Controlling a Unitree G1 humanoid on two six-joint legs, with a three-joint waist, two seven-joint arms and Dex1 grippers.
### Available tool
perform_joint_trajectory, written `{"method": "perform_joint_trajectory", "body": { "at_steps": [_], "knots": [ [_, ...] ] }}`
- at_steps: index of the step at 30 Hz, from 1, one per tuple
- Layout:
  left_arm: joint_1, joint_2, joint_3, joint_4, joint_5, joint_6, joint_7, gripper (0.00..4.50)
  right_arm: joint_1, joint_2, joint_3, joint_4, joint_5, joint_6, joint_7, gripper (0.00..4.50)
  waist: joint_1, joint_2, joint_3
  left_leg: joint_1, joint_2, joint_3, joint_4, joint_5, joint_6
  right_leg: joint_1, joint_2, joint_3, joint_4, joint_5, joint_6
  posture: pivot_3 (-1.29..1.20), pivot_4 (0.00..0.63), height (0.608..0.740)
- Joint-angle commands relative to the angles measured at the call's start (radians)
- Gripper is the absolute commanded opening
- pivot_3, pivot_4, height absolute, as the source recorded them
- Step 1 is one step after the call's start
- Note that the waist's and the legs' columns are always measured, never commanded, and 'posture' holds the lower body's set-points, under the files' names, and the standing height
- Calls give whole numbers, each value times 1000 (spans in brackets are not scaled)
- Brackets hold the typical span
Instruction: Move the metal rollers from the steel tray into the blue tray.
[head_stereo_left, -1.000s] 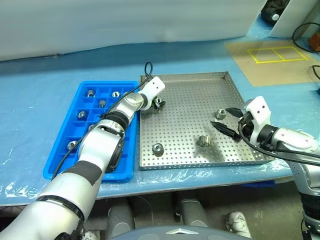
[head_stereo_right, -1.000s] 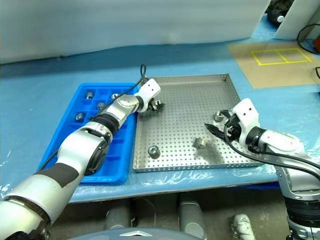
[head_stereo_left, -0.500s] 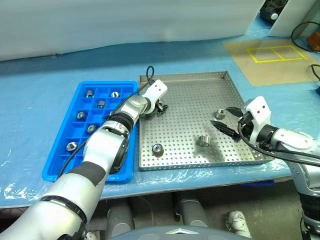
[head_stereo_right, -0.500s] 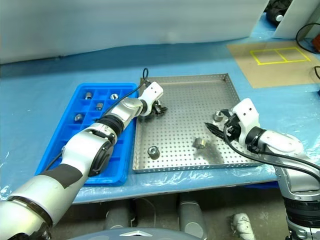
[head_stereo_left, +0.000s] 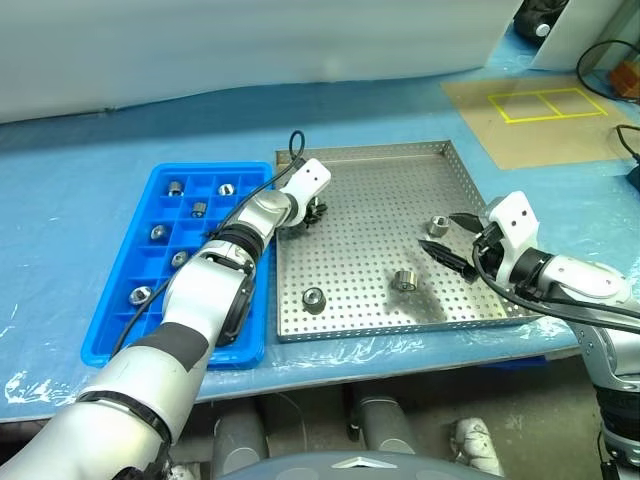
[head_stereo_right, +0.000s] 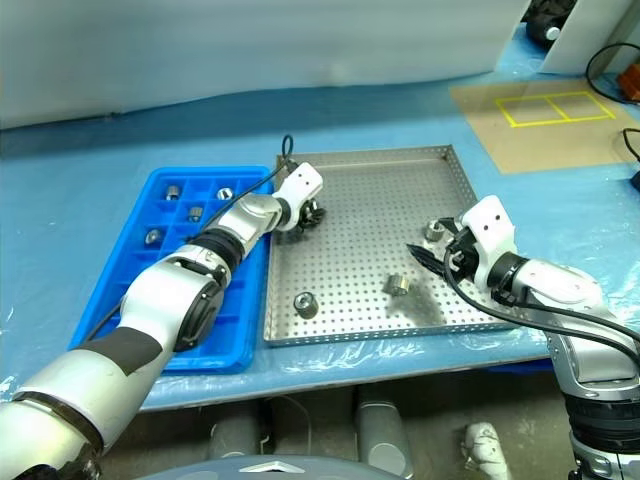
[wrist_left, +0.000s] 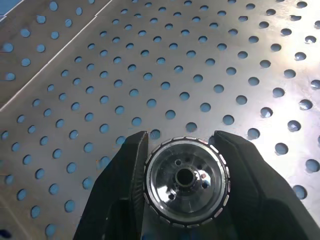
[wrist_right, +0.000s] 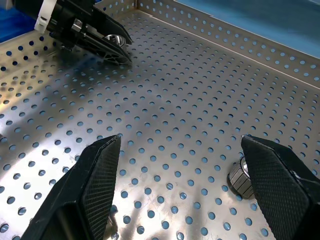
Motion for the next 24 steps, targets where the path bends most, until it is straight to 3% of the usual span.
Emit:
{"method": "perform_joint_trajectory", "body": {
  "at_steps": [1, 12, 16, 20, 24],
  "knots": [
    [-25, 11, 23, -31, -30, -64, -73, 1764, -20, -5, -1, -13, 1, -23, 4, 3960, 1, 0, 0, -1, 0, 0, 0, 0, 0, 0, 0, 0, 0, 0, 0, -521, 150, 740],
    [25, 101, 45, -197, -153, -208, -590, 1764, -152, -13, 78, 70, 4, -53, 90, 3960, 15, 0, 0, -2, -3, 0, -1, -1, 3, -2, -4, 0, 0, 0, 0, -424, 150, 740],
    [89, 159, 17, -283, -151, -209, -674, 1764, -195, -11, 109, 104, -4, -72, 123, 3960, 24, 0, 0, -1, -2, 0, -1, -1, 2, -1, -5, 0, 0, 0, 0, -383, 150, 740],
    [213, 256, 9, -489, -192, -155, -784, 1764, -262, 5, 163, 157, -12, -99, 167, 3960, 29, 1, 0, -1, -2, 1, -1, 0, 3, -2, -5, 0, 1, 0, -1, -305, 150, 740],
    [312, 321, 18, -686, -230, -62, -786, 1764, -327, 22, 210, 217, -24, -128, 212, 3960, 52, 1, 0, -1, 1, 1, -2, 1, 1, -2, -4, -2, 3, 1, -1, -238, 150, 740]
  ]
}}
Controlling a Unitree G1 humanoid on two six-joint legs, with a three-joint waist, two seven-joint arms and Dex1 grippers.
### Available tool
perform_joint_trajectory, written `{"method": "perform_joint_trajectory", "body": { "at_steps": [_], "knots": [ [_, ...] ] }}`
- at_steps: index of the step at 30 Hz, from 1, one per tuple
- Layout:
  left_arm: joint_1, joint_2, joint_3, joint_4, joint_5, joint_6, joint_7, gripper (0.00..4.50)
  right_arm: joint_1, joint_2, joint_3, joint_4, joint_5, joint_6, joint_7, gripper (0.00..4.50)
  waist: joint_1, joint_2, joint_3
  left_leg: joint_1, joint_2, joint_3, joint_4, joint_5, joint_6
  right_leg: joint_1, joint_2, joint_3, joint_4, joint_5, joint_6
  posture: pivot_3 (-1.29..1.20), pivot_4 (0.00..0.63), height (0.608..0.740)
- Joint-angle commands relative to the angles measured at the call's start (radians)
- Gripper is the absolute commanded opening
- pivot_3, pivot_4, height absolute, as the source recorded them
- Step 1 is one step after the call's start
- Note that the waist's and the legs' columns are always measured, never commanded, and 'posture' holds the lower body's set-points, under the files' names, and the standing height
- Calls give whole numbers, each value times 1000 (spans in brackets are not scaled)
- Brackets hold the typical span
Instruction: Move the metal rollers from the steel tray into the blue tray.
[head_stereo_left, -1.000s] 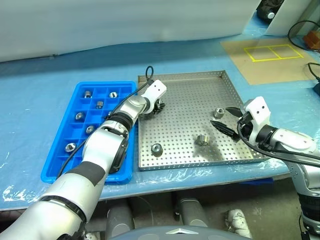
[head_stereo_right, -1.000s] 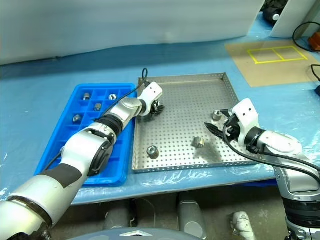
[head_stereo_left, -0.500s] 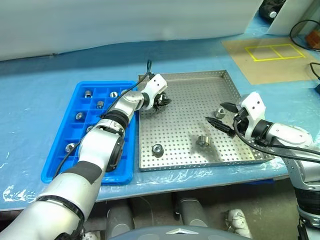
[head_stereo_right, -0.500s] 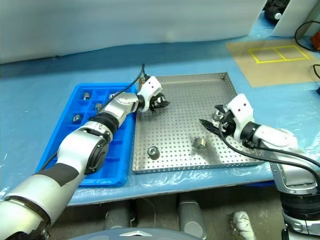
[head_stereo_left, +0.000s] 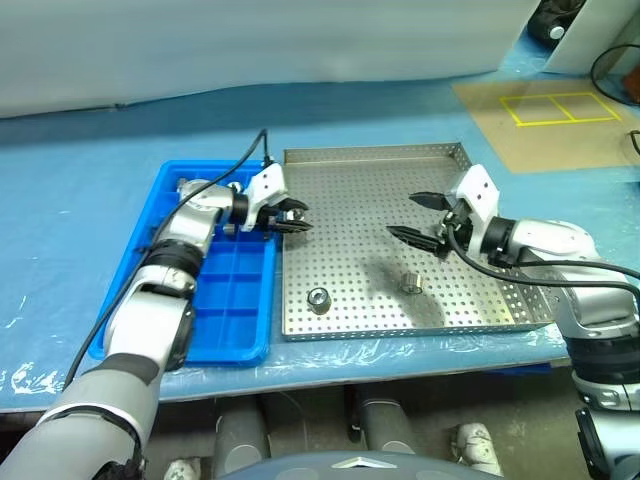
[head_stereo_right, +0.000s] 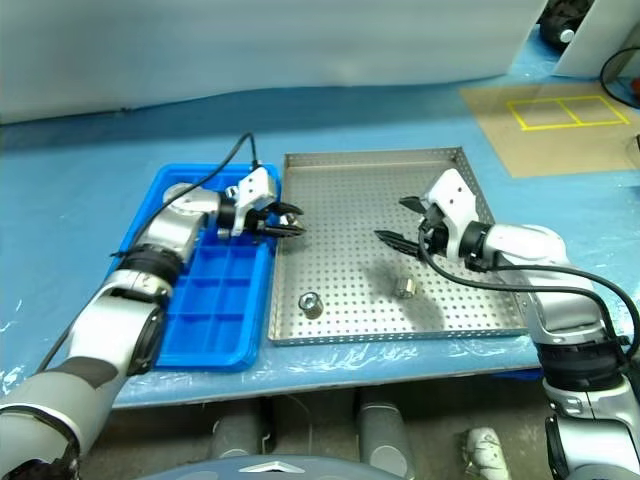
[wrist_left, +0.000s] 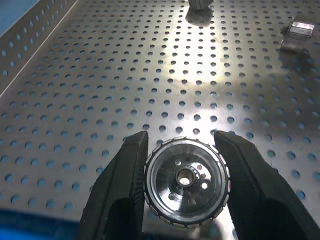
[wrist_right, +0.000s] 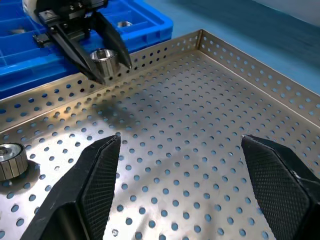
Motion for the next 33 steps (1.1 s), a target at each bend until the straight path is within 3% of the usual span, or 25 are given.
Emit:
{"method": "perform_joint_trajectory", "body": {
  "at_steps": [1, 8, 13, 16, 23, 33],
  "knots": [
    [48, 48, 20, -205, -62, 83, 4, 1764, -66, 16, 36, 34, -7, -47, 50, 3960, 16, 0, 0, 0, 0, 0, 0, 0, -1, 0, 0, 0, 1, 0, 0, -208, 150, 740],
    [228, 139, 138, -631, -250, 345, 85, 1764, -232, 99, 154, 210, -55, -140, 165, 3960, 48, 0, 0, 2, 2, 1, -1, 2, -5, -2, 0, -1, 6, 0, -2, -51, 150, 740],
    [342, 171, 239, -838, -380, 445, 165, 1764, -313, 165, 204, 335, -92, -215, 223, 3960, 79, 0, 0, 4, 4, 0, -1, 5, -10, -5, 2, -3, 16, -4, -8, 50, 150, 740],
    [503, 263, 288, -976, -431, 478, 134, 1764, -360, 213, 225, 390, -100, -245, 263, 3960, 82, 1, 0, 6, 5, 0, -2, 6, -12, -5, 4, -2, 18, -4, -8, 87, 150, 740],
    [737, 398, 408, -1075, -455, 482, 183, 1764, -424, 303, 253, 488, -127, -298, 322, 3960, 110, 0, 1, 5, 6, -2, -4, 7, -14, -6, 5, -4, 18, -5, -9, 196, 150, 740],
    [1022, 432, 448, -1152, -426, 472, 243, 1764, -456, 371, 263, 581, -165, -355, 368, 3960, 140, 0, 1, 3, 7, -3, -4, 7, -15, -7, 5, -5, 18, -5, -9, 242, 150, 740]
  ]
}}
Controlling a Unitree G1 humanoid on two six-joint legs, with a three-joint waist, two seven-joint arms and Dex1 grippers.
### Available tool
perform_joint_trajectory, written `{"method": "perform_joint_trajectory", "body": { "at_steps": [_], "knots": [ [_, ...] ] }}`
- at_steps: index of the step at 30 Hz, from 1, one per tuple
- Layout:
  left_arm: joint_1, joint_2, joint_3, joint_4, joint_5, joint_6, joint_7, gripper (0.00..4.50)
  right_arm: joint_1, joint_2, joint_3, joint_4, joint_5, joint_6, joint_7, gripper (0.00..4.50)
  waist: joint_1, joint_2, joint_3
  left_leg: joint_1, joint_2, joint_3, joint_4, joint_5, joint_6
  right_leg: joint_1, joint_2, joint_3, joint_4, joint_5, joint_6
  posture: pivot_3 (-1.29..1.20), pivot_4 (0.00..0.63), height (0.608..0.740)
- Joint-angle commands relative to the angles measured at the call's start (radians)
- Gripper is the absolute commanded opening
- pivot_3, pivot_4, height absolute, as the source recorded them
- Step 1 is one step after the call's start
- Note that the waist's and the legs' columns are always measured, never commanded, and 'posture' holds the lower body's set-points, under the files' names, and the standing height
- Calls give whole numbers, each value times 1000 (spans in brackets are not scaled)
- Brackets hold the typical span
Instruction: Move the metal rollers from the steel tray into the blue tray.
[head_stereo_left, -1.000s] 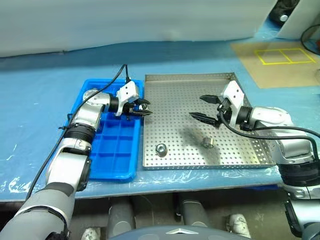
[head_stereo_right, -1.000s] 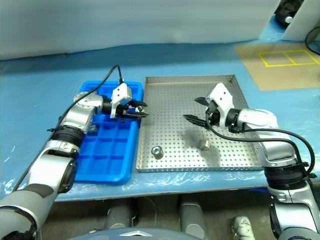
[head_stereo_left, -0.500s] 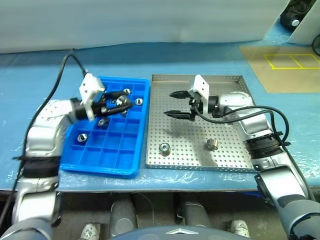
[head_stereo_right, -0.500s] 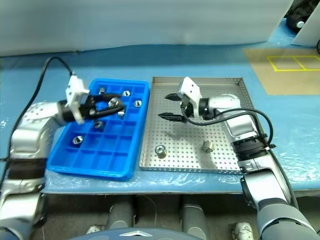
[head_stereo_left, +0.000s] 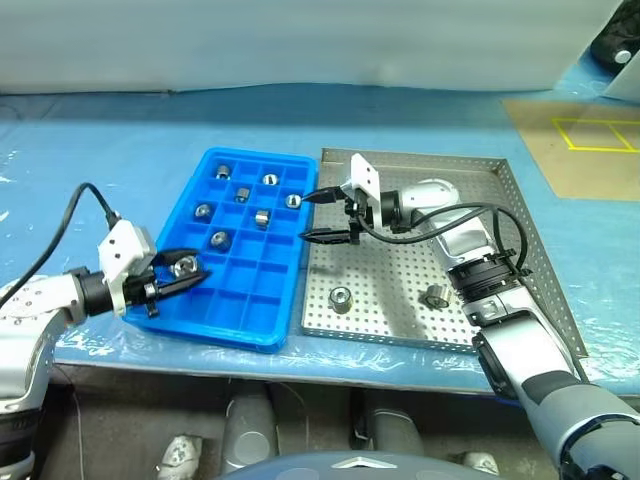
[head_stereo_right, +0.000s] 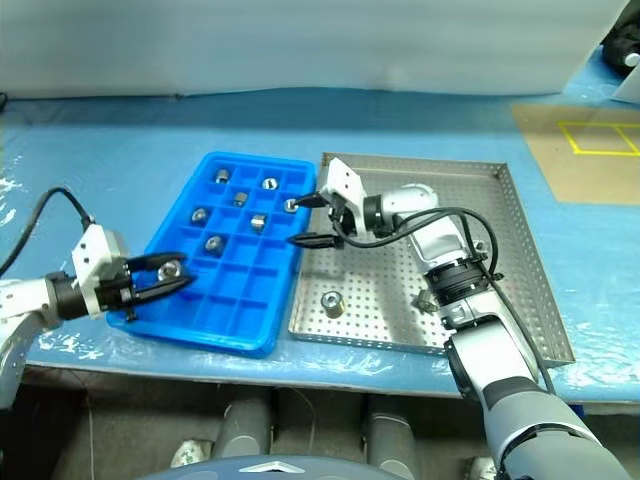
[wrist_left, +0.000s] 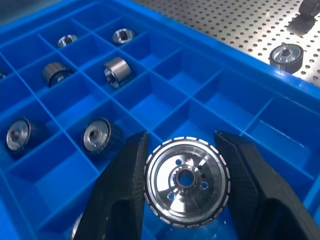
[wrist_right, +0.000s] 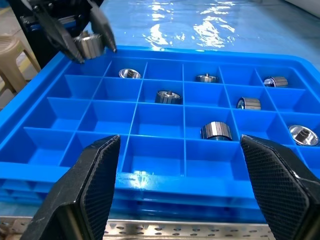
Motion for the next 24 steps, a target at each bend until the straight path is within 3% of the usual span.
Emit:
{"method": "perform_joint_trajectory", "body": {
  "at_steps": [1, 12, 18, 24],
  "knots": [
    [67, 28, 32, -20, 18, -27, 15, 1764, -27, 7, -9, 5, -4, -31, 16, 3960, 0, 0, 0, 0, 0, 0, 0, 0, 0, 0, 0, 0, 0, 0, 0, 239, 150, 740],
    [74, 37, -18, 21, 18, -69, 13, 1764, -11, -2, -27, 2, -18, -32, 6, 3960, 1, 0, 0, 0, 0, 0, 0, 0, 0, 0, 0, 0, 0, 0, 0, 212, 150, 740],
    [18, 31, -68, 51, 39, -81, 31, 3703, -3, -9, -36, -10, -20, -24, -5, 3960, 0, 0, 0, 0, 0, 0, 0, 0, -1, 0, 1, 1, 1, 0, 0, 200, 150, 740],
    [-58, 32, -92, 44, 29, -85, 55, 3703, 7, -21, -42, -27, -16, -16, -13, 3960, -2, 0, 0, 0, 0, 0, 0, 1, -1, 0, 1, 1, 1, 0, 0, 170, 150, 740]
  ]
}}
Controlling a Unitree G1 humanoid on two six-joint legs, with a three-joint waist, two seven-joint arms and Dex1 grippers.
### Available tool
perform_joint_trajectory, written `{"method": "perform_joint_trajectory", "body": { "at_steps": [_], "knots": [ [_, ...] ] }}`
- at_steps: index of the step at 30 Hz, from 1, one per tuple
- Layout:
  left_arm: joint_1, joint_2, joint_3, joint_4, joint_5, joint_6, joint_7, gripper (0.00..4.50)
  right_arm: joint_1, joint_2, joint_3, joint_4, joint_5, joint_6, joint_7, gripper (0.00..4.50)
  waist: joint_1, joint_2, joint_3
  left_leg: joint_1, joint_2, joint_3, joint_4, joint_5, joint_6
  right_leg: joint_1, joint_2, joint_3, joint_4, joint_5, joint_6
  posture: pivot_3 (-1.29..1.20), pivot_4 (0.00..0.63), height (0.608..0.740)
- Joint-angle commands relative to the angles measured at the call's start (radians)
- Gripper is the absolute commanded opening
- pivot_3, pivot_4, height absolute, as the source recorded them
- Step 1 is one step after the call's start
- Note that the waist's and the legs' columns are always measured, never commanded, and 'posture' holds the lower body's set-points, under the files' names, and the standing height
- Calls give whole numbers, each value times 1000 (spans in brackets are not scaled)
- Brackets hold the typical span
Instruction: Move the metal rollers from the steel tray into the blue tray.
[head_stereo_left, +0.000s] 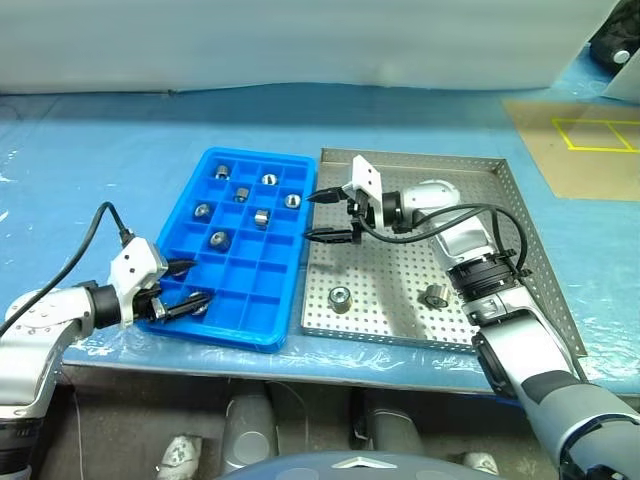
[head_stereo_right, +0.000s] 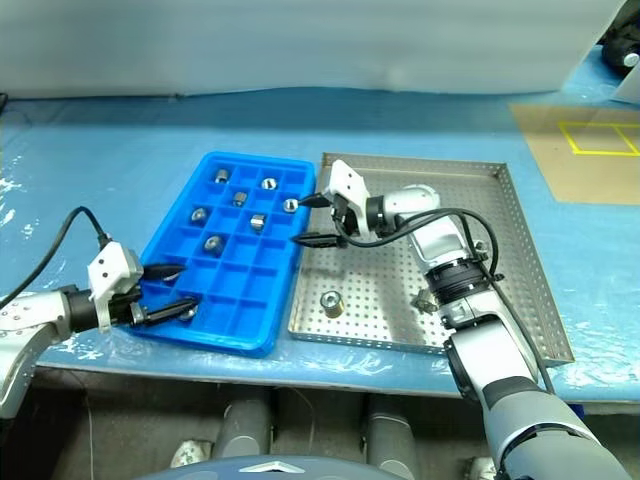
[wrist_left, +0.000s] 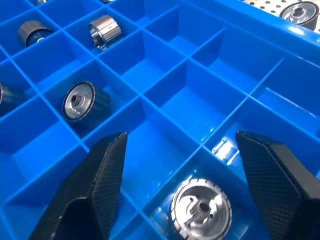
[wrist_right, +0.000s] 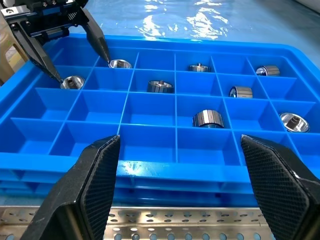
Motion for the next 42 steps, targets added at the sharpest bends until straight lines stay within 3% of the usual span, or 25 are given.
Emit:
{"method": "perform_joint_trajectory", "body": {
  "at_steps": [1, 8, 13, 23, 33, 42],
  "knots": [
    [-94, -1, 14, -18, -25, -10, 36, 3703, 2, -13, -28, -51, 13, 1, -2, 3960, 0, 0, 0, 0, 0, 0, 0, 0, 0, 0, 0, 0, 1, 0, 0, 166, 150, 740],
    [-342, 9, 54, 43, -131, 40, 43, 3703, 2, -31, -43, -61, 14, 10, -10, 3960, -6, 0, 0, 2, -1, 0, 4, 1, -2, 0, 0, 2, 7, 0, 0, 126, 150, 740],
    [-454, 2, -12, 155, -121, 17, -12, 3703, 32, -94, -87, -107, 25, 44, -32, 3960, -5, 0, 0, 3, -1, 0, 3, 3, -4, -3, 1, 4, 12, -1, -1, 62, 150, 740],
    [-431, -79, -288, 191, -10, -118, -166, 3703, 322, -243, -118, -495, 89, 247, -58, 3960, -33, 0, 0, 2, -1, 1, 3, 3, -4, -3, 2, 5, 11, -1, -1, -167, 150, 740],
    [-487, -160, -338, 176, -29, -91, -186, 3703, 398, -224, -65, -641, 131, 371, -110, 3960, -92, 0, -1, 13, -1, 1, 3, 3, -5, 3, 2, 8, 13, -5, 6, -196, 150, 740],
    [-398, -89, -315, 92, -49, -92, -251, 3703, 410, -208, 51, -635, 133, 375, -64, 3960, -86, 0, -1, 12, -2, 1, 1, 2, -4, 3, 2, 7, 9, -1, 0, -133, 150, 740]
  ]
}}
